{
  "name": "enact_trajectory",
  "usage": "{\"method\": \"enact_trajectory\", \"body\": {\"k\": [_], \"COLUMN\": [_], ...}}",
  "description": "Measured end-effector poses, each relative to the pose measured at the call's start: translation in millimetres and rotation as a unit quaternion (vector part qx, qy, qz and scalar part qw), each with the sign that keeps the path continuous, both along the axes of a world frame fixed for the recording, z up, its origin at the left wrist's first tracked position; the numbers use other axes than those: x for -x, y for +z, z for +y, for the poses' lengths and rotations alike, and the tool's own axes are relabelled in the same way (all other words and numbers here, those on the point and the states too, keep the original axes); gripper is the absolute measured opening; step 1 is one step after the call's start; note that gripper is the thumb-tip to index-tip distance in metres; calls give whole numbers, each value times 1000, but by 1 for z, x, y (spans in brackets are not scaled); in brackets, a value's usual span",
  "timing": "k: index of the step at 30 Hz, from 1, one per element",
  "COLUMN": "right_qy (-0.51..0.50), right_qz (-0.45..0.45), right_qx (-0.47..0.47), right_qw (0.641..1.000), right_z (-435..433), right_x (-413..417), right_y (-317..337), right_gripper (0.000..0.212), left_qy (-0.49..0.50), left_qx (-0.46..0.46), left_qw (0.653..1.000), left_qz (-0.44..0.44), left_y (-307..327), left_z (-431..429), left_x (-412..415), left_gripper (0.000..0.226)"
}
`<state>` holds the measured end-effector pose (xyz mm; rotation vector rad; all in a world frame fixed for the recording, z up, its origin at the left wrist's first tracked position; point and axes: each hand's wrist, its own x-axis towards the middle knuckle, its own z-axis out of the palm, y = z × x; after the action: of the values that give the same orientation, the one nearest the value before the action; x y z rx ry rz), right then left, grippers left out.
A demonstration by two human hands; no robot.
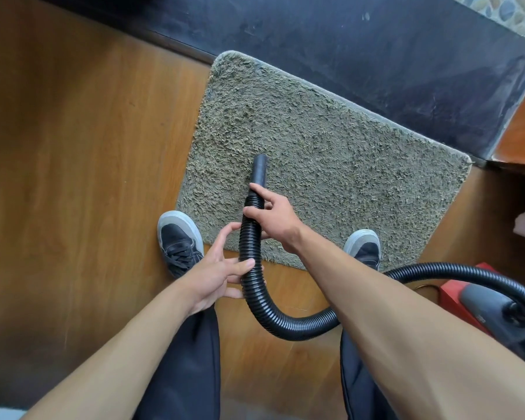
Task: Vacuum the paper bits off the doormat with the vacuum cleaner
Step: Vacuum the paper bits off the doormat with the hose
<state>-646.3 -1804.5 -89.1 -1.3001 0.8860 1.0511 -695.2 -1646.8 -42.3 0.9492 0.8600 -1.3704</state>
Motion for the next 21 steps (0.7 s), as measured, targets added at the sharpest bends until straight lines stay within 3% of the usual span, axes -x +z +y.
{"method": "enact_trajectory", "body": {"k": [21], "right_qy": [-130], "right_qz": [35], "right_qx": [71], "right_qw": [988], "right_z": [-85], "right_x": [35], "right_y": [0], "right_gripper": [62], "left_qy": [-155], "left_qx": [35], "left_qw": [987], "left_qz": [-21], "left_y": [-5], "left_z": [-73], "left_x": [-17], "left_gripper": [71]}}
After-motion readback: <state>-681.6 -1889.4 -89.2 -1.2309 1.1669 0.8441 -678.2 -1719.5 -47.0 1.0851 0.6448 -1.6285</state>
